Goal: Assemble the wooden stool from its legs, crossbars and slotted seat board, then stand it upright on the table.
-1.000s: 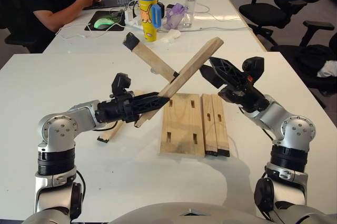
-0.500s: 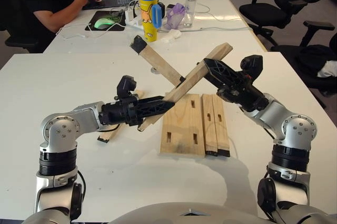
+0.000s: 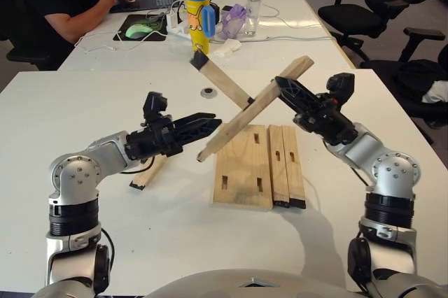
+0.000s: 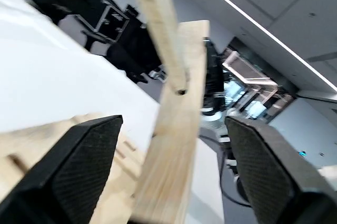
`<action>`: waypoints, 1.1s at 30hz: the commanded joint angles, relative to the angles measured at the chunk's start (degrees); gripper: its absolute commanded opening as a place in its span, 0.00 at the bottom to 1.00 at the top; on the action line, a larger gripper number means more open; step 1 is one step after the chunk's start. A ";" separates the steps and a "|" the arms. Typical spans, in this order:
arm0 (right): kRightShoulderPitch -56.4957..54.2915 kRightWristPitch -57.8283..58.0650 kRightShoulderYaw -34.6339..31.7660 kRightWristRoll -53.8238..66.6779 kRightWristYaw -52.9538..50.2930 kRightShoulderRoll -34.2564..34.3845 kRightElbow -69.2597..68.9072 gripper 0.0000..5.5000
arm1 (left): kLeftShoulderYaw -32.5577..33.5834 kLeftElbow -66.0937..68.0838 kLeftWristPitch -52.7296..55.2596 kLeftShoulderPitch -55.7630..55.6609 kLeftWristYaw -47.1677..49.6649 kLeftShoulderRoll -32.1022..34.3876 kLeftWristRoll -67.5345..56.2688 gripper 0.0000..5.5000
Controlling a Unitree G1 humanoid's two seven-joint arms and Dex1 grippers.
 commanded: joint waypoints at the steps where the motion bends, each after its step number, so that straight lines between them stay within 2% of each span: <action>1: -3.44 -6.55 -5.17 -9.12 5.64 -10.79 10.78 0.39 | -12.52 -7.67 -13.23 7.41 -8.00 6.38 16.04 0.65; 5: -9.90 -16.53 -5.97 -17.84 4.36 -11.03 19.47 0.39 | -25.95 -10.15 -29.25 4.32 -12.27 5.03 32.13 0.65; 7: -10.68 -19.07 -2.87 -22.36 5.12 -9.86 20.32 0.39 | -33.34 -7.10 -39.17 2.16 -13.77 4.17 42.26 0.65; 11: -11.82 -18.63 -3.42 -21.96 7.30 -7.26 21.78 0.39 | -40.84 1.71 -52.44 -0.90 -14.61 2.69 54.80 0.65; 15: -13.17 -17.09 -4.22 -21.40 8.58 -5.79 21.75 0.39 | -42.86 9.32 -58.35 -3.39 -15.53 -0.42 58.49 0.65; 21: -13.49 -13.75 -4.72 -20.16 9.32 -4.08 20.04 0.39 | -43.95 12.50 -62.08 -3.68 -14.79 -3.26 62.34 0.65; 25: -12.84 -12.88 -4.50 -20.40 9.66 -3.65 19.07 0.39 | -44.76 14.57 -60.71 -3.97 -12.94 -4.94 65.88 0.65; 28: -12.58 -12.38 -4.67 -20.17 9.54 -3.28 17.88 0.39 | -44.54 17.31 -54.82 -4.65 -10.82 -5.34 69.32 0.65; 33: -12.65 -11.00 -3.93 -19.47 12.77 -3.47 15.87 0.39 | -42.67 17.98 -48.54 -1.44 -10.94 -2.10 69.56 0.65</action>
